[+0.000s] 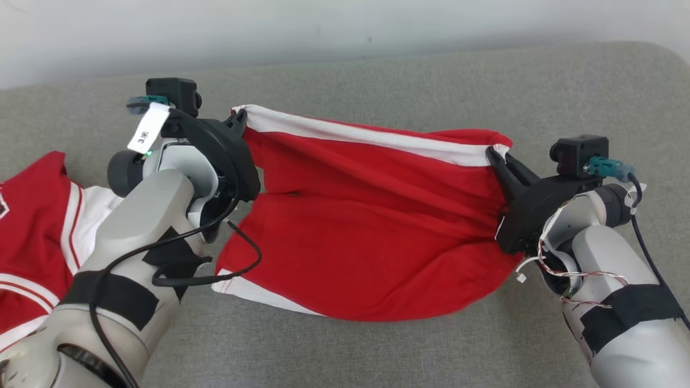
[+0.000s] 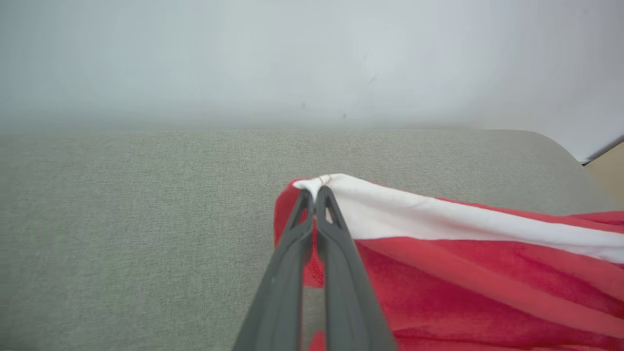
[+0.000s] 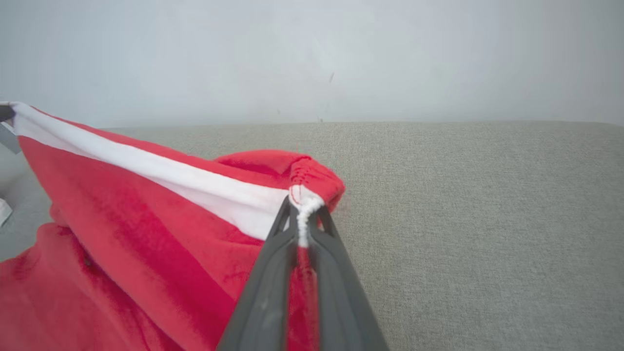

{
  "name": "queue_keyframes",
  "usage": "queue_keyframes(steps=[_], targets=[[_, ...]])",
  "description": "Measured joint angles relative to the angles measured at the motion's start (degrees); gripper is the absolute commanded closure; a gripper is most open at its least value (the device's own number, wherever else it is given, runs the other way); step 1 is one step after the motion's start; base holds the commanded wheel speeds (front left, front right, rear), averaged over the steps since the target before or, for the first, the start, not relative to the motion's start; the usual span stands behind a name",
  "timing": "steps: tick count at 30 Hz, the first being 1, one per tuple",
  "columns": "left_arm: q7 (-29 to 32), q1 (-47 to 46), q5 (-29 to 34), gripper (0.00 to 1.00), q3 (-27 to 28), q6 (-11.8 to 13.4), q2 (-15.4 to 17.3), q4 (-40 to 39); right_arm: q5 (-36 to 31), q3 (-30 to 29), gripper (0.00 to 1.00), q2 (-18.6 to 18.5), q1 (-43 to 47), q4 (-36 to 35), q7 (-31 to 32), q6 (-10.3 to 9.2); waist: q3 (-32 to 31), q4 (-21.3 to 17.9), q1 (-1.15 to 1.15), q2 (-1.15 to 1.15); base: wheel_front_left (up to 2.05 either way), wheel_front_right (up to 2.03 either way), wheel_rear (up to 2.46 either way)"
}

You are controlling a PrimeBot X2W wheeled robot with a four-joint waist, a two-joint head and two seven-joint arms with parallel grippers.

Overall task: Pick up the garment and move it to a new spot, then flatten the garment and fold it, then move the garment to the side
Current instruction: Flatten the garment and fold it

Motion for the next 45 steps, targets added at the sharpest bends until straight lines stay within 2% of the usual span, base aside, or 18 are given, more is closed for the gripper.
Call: queue_keyframes(steps=[6,9,12,17,21,23,25,27,28,30,32,34,37,38,45], targets=[[-0.38,2.64,-0.05,1.0,-0.69,-3.04,0.77,-1.43,4.66,-0.52,1.0,-0.6,-0.69,0.81,2.15,1.0,-2.93,0.73,-0.01,-0.01,0.0,0.0,0.0],[0.56,5.17,-1.52,1.0,-0.94,-3.97,0.89,-2.66,8.98,-0.26,1.0,-0.79,-0.69,1.07,6.09,1.3,-3.84,1.16,-0.01,-0.02,0.0,0.0,0.0],[3.11,7.95,-1.97,1.0,-1.56,-4.71,1.05,-3.99,9.38,2.8,1.0,-2.08,-0.69,1.45,11.72,1.31,-3.99,1.39,-0.01,-0.02,0.0,0.0,0.0],[9.33,8.95,-3.41,1.0,-2.57,-5.15,2.41,-5.69,14.49,9.4,1.0,-4.22,-2.68,1.15,24.95,1.31,-2.61,1.1,0.0,-0.01,0.0,0.0,0.0],[15.86,4.73,-5.5,1.0,-1.81,-5.16,4.52,-6.38,16.0,11.27,1.0,-5.36,-12.54,3.16,36.09,1.31,-0.43,0.73,0.0,-0.01,0.0,0.0,0.0],[17.39,-0.34,-5.83,1.0,-0.26,-5.16,5.28,-6.57,15.95,9.47,1.0,-5.33,-19.08,5.24,38.66,1.3,0.9,0.56,0.01,-0.01,0.0,0.0,0.0],[15.84,-8.17,-6.84,1.0,3.09,-4.97,6.03,-6.47,15.43,7.2,1.0,-5.39,-27.47,6.54,38.77,1.1,2.35,0.44,0.02,0.0,0.0,0.0,0.0],[11.91,-18.33,-5.95,1.0,5.3,-1.94,7.02,-6.68,13.4,5.14,1.0,-5.99,-36.83,6.32,35.78,-0.01,3.86,0.43,0.02,0.0,0.0,0.0,0.0],[10.69,-22.57,-4.8,1.0,5.78,-1.77,7.65,-7.37,12.37,4.12,1.0,-6.36,-40.95,5.88,33.75,-0.31,4.6,0.48,0.01,-0.01,0.0,0.0,0.0],[5.93,-27.65,-4.22,1.0,7.5,0.69,7.77,-9.17,11.65,1.75,1.0,-7.21,-46.4,3.5,28.25,-0.49,6.16,0.67,0.0,-0.02,0.0,0.0,0.0],[2.64,-28.74,-2.34,1.0,7.78,0.99,7.48,-11.61,11.82,-0.57,1.0,-8.16,-47.96,1.05,23.96,-0.46,7.75,1.02,0.0,-0.02,0.0,0.0,0.0],[0.05,-27.19,-2.02,1.0,7.87,1.37,7.22,-12.85,12.59,-0.69,1.0,-8.31,-46.86,1.53,21.39,0.24,9.32,1.5,0.02,0.0,0.0,0.0,0.0],[-3.93,-19.45,-1.93,1.0,7.35,1.4,7.14,-13.65,13.46,0.68,1.0,-7.62,-38.74,2.74,17.61,1.2,11.07,2.49,0.02,0.01,0.0,0.0,0.0],[-3.93,-19.45,-1.93,1.0,7.35,1.4,7.14,-13.65,13.46,0.68,1.0,-7.62,-38.74,2.74,17.61,1.2,11.07,2.49,0.02,0.01,0.0,0.0,0.0],[-8.35,0.05,-1.42,1.0,2.5,1.33,6.55,-14.96,17.34,5.88,1.0,-7.24,-17.83,2.05,13.61,1.36,10.82,4.34,0.01,0.01,0.0,0.0,0.0]])
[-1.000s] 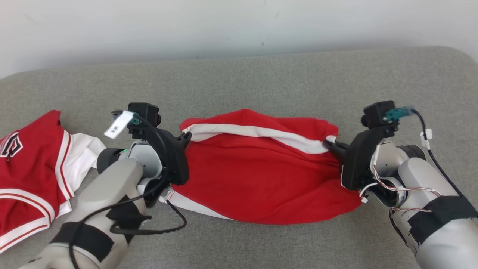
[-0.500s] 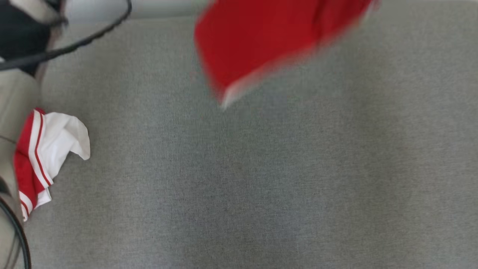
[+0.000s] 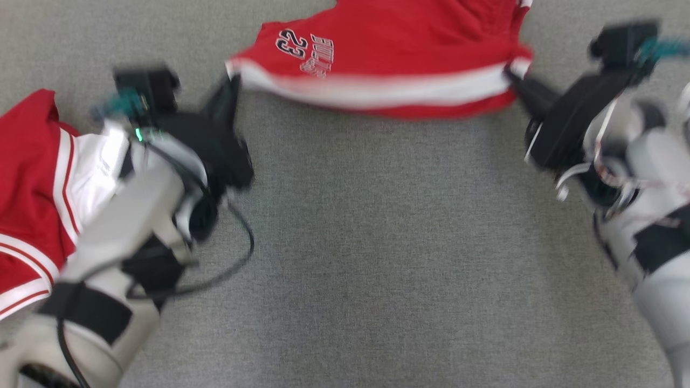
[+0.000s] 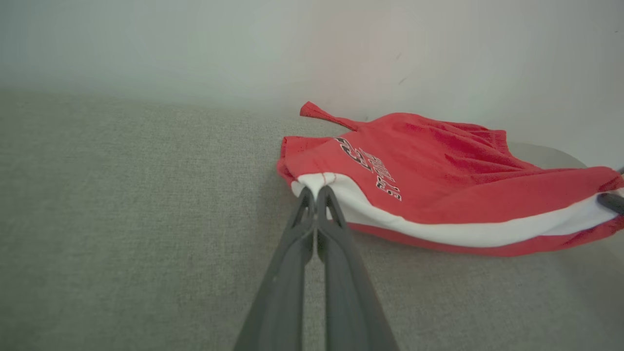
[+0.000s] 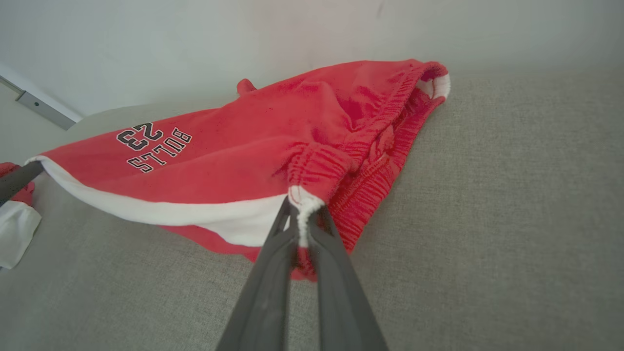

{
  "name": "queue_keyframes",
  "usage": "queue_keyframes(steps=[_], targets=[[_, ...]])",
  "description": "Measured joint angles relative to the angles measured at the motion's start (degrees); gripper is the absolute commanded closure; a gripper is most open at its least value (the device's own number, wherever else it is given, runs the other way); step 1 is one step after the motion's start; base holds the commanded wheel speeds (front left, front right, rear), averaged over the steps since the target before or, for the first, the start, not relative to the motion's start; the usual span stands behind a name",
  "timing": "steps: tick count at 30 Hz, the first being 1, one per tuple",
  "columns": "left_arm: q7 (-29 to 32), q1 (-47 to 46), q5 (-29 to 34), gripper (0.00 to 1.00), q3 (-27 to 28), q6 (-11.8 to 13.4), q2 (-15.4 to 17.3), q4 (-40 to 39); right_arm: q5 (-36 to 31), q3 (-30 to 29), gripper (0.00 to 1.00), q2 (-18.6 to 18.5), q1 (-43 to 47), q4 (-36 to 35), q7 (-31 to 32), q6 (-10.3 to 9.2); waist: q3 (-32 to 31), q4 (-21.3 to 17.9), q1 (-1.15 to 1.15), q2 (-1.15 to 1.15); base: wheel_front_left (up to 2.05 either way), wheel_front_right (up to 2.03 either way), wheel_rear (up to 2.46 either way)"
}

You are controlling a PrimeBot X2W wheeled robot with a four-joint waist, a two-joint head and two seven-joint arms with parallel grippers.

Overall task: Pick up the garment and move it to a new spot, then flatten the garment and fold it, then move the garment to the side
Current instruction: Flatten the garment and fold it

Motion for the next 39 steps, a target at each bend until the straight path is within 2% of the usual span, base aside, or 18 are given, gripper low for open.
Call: queue_keyframes(steps=[6,16,18,23,27,29,30,31,32,33,39], targets=[[-0.97,8.51,2.1,1.0,-3.68,-0.45,1.32,-0.62,4.69,5.19,1.0,-1.62,10.29,-5.64,-1.6,0.0,-2.82,-0.51,0.0,0.0,0.0,0.0,0.0],[-2.15,20.96,2.59,1.0,-6.14,-0.34,3.32,-5.06,7.69,10.96,1.0,-9.6,23.5,-11.16,-4.26,0.0,-9.51,-1.72,-0.02,-0.02,0.0,0.0,0.0],[-2.16,24.75,2.61,1.0,-7.4,0.33,3.79,-6.77,7.81,11.54,1.0,-11.46,27.33,-11.52,-5.16,0.01,-11.68,-1.98,-0.02,-0.02,0.0,0.0,0.0],[-2.22,29.58,2.68,1.0,-8.84,1.67,4.98,-10.28,9.07,12.96,1.0,-12.51,33.54,-12.84,-5.78,0.01,-14.62,-2.23,-0.02,-0.02,0.0,0.0,0.0],[-2.22,30.55,2.75,1.0,-9.07,3.04,5.63,-12.16,9.47,14.1,1.0,-12.72,34.56,-13.22,-5.77,0.01,-16.01,-2.2,-0.02,-0.02,0.0,0.0,0.0],[-2.21,30.62,2.97,1.0,-9.22,3.7,5.82,-12.74,9.2,14.46,0.53,-12.74,34.46,-13.13,-5.88,0.01,-16.44,-2.17,-0.02,-0.02,0.0,0.0,0.0],[-2.14,30.79,3.41,1.0,-9.46,4.11,6.02,-12.95,8.83,14.72,0.0,-12.74,34.45,-12.94,-5.91,0.01,-16.62,-2.16,-0.02,-0.02,0.0,0.0,0.0],[-2.13,31.16,3.6,0.8,-9.57,4.41,6.24,-13.21,8.5,14.9,0.0,-12.76,34.44,-12.68,-5.91,0.01,-16.77,-2.17,-0.01,-0.02,0.0,0.0,0.0],[-2.12,31.51,3.77,0.12,-9.85,4.86,6.54,-13.47,8.28,15.02,0.0,-12.76,34.44,-12.47,-5.92,0.01,-16.91,-2.19,-0.02,-0.02,0.0,0.0,0.0],[-2.12,31.78,3.83,0.0,-10.01,5.23,6.95,-13.81,8.06,15.04,0.0,-12.76,34.42,-12.45,-6.12,0.01,-17.01,-2.26,-0.02,-0.02,0.0,0.0,0.0],[-2.14,32.89,4.13,0.0,-9.46,6.71,7.84,-16.61,6.0,14.93,0.0,-13.96,34.52,-14.25,-7.72,-0.15,-17.31,-2.68,-0.01,-0.02,0.0,0.0,0.0]])
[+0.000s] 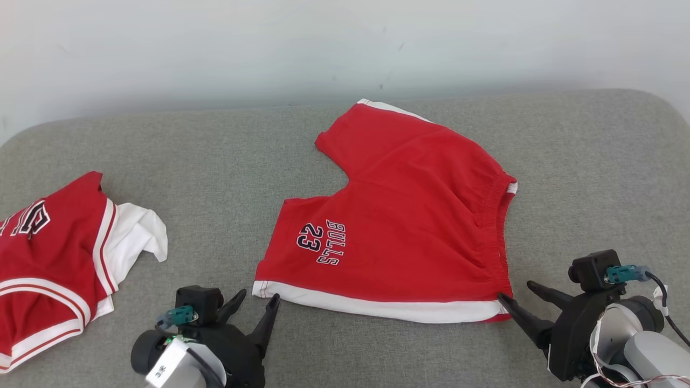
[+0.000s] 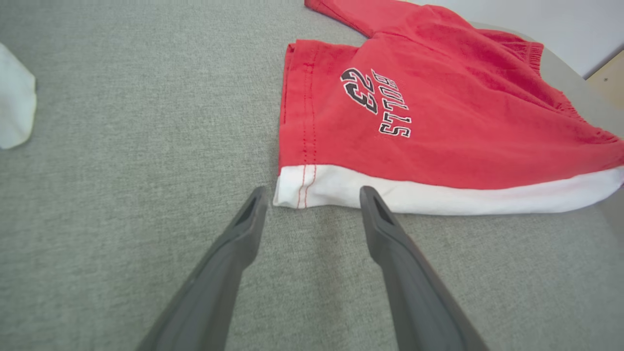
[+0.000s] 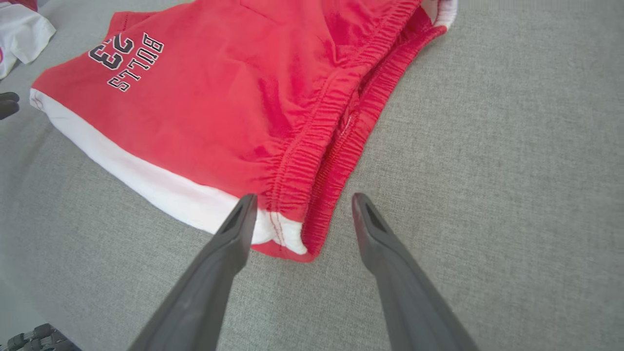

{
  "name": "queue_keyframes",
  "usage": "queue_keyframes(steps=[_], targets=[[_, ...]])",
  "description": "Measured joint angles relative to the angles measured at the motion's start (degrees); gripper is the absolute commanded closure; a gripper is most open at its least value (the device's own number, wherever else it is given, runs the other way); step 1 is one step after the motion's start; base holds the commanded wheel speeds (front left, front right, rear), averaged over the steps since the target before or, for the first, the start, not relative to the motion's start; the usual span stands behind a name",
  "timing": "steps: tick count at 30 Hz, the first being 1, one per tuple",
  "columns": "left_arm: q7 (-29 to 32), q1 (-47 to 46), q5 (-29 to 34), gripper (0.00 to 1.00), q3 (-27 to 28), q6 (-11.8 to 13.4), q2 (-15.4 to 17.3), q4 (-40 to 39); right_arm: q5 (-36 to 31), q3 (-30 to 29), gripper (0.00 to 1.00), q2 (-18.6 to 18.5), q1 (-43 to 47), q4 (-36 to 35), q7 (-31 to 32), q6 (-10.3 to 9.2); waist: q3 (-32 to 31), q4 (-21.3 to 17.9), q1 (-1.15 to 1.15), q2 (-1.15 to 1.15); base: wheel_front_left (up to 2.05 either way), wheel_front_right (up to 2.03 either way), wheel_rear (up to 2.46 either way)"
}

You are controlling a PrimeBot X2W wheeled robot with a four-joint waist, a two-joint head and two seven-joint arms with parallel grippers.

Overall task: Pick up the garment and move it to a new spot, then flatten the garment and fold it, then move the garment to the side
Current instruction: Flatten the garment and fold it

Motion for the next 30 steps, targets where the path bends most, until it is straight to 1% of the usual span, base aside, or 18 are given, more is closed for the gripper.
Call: queue_keyframes(steps=[6,13,18,21,26,27,28,29,30], targets=[[-0.1,3.49,0.01,0.0,0.96,0.93,2.27,-4.19,-1.19,0.02,0.0,-0.35,2.76,-4.38,-1.47,-2.18,-0.21,-0.57,-0.01,0.0,0.0,0.0,0.0],[-0.49,3.14,2.91,0.0,2.15,0.99,3.21,-6.54,-5.9,2.27,0.0,-1.2,3.47,-6.82,-1.29,-4.97,0.91,-0.92,0.0,0.0,0.0,0.0,0.0],[0.65,2.15,4.63,0.0,3.7,0.99,2.43,-4.94,-7.8,2.65,0.0,-1.65,3.24,-7.12,-0.85,-6.57,2.01,-0.84,0.0,0.01,0.0,0.0,0.0],[1.79,0.52,6.59,0.0,4.48,0.99,2.18,-3.5,-8.47,3.08,0.0,-1.71,2.32,-7.28,-0.34,-7.04,2.71,-0.63,0.0,0.01,0.0,0.0,0.0],[3.81,0.29,7.21,0.0,5.21,0.99,0.71,-2.57,-9.06,3.13,0.0,-1.59,0.28,-7.6,0.16,-7.58,3.67,-0.36,0.0,0.01,0.0,0.0,0.0],[4.26,0.26,7.44,0.0,5.2,0.99,0.43,-2.34,-9.15,3.34,0.04,-1.54,0.05,-7.58,0.21,-7.58,3.79,-0.32,0.0,0.01,0.0,0.0,0.0],[4.75,0.21,7.94,0.0,5.1,0.99,0.21,-1.97,-9.42,3.49,0.28,-1.49,-0.12,-7.58,0.23,-7.57,3.88,-0.29,0.01,0.01,0.0,0.0,0.0],[5.13,0.17,8.31,0.0,5.19,0.99,0.03,-1.68,-9.47,3.64,0.62,-1.47,-0.15,-7.59,0.43,-7.57,3.94,-0.26,0.0,0.01,0.0,0.0,0.0],[5.17,0.03,8.54,0.01,5.36,0.99,-0.25,-1.35,-9.6,3.82,0.86,-1.47,-0.15,-7.57,0.71,-7.57,4.0,-0.24,0.0,0.01,0.0,0.0,0.0]])
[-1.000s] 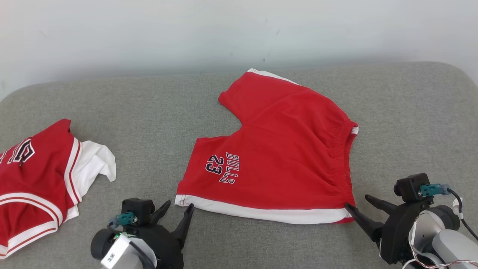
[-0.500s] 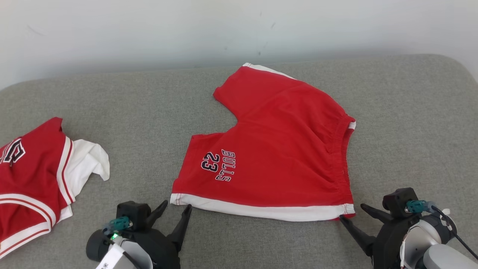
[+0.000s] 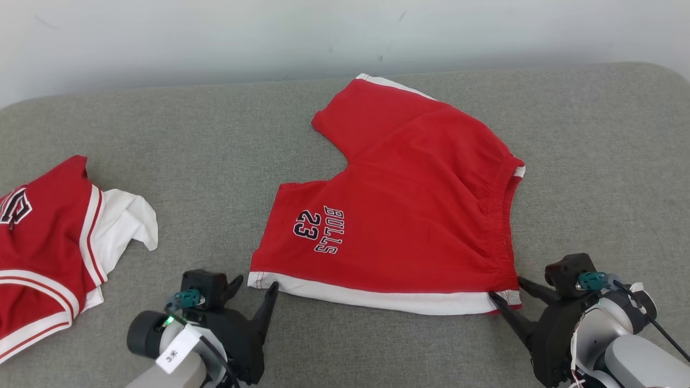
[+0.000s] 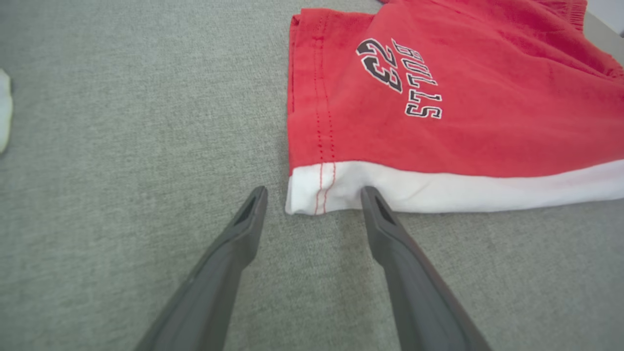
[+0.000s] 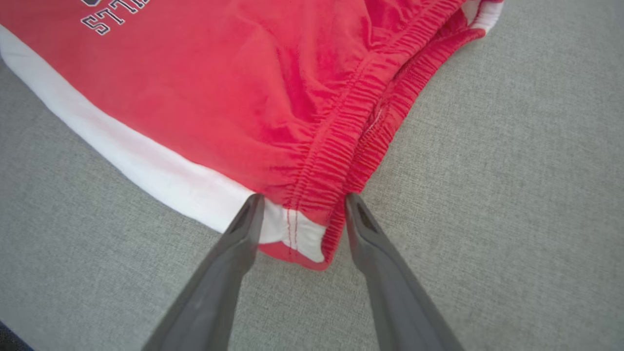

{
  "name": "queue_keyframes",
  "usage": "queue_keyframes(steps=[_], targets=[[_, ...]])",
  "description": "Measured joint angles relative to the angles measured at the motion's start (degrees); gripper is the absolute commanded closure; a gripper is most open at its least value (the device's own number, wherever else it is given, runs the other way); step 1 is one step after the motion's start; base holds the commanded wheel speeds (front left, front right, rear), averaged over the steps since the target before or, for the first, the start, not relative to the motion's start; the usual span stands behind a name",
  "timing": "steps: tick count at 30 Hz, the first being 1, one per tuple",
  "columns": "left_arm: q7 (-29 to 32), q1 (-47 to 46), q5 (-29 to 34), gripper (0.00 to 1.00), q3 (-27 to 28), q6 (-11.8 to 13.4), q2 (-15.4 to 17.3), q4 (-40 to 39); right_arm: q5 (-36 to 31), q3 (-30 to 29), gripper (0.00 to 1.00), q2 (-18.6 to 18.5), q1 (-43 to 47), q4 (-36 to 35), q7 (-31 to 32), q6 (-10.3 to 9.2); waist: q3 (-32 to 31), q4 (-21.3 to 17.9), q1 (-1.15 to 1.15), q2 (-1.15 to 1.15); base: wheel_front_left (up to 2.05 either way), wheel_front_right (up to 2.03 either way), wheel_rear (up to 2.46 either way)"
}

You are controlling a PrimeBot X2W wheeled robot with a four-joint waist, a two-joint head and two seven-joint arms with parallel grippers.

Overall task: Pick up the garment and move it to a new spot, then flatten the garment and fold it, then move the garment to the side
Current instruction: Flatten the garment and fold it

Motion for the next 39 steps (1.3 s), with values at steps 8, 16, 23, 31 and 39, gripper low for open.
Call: queue_keyframes(steps=[8,16,23,31,39], targets=[[1.19,-0.8,3.18,1.0,0.52,0.0,-1.2,1.71,-0.32,0.27,1.0,-0.01,-0.08,0.26,0.44,0.0,-0.22,0.3,0.0,0.0,0.0,0.0,0.0],[1.97,-0.26,6.05,1.0,1.05,0.0,-1.41,1.64,-0.36,0.12,1.0,-0.12,-0.08,0.03,0.42,0.0,-1.75,0.72,0.0,0.0,0.0,0.0,0.0],[3.19,1.04,7.53,1.0,2.13,0.0,-1.15,-1.47,1.1,-0.4,1.0,-0.13,-0.1,-1.03,0.93,0.62,-2.54,0.88,0.0,0.0,0.0,0.0,0.0],[8.59,-1.14,2.94,1.0,3.18,-3.87,0.93,-7.7,8.6,0.32,1.0,0.07,-7.22,0.09,11.66,5.35,-0.54,0.48,0.0,0.0,0.0,0.0,0.0],[23.76,-21.12,-3.67,1.0,7.68,-11.62,2.6,-5.97,12.5,-1.09,1.0,2.67,-31.5,8.05,29.8,5.6,4.64,-0.15,0.01,0.01,0.0,0.0,0.0]])
